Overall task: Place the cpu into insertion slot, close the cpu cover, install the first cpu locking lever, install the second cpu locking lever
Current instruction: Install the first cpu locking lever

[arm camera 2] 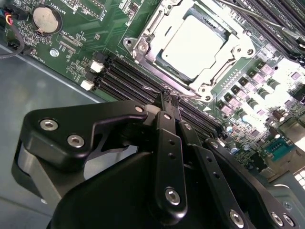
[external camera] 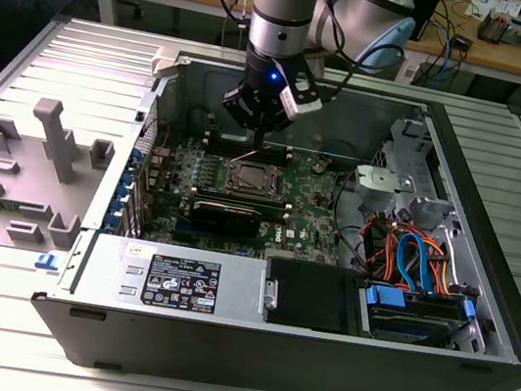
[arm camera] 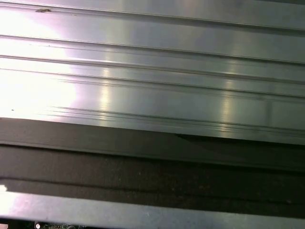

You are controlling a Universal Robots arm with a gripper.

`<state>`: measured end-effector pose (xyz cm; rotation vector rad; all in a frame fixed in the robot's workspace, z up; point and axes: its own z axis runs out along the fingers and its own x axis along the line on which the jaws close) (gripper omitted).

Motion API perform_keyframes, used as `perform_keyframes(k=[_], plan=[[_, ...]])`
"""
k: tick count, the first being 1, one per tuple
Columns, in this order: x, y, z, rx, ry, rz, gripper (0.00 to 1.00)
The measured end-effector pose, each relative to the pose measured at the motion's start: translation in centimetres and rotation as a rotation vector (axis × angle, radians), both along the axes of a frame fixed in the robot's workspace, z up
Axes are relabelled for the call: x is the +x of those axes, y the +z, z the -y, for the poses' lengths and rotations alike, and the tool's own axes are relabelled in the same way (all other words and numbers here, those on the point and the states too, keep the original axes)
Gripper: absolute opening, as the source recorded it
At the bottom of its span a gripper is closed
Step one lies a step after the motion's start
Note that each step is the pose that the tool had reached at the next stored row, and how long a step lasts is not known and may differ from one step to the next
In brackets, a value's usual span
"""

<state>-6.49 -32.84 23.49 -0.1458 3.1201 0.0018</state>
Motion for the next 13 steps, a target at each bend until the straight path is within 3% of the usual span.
perform_keyframes(k=[8, 13], plan=[[-0.32, 0.0, 0.03, 0.0002, 0.0, 0.0004, 0.11], [0.3, -0.02, 0.03, 0.0001, 0.0, 0.0003, 0.11]])
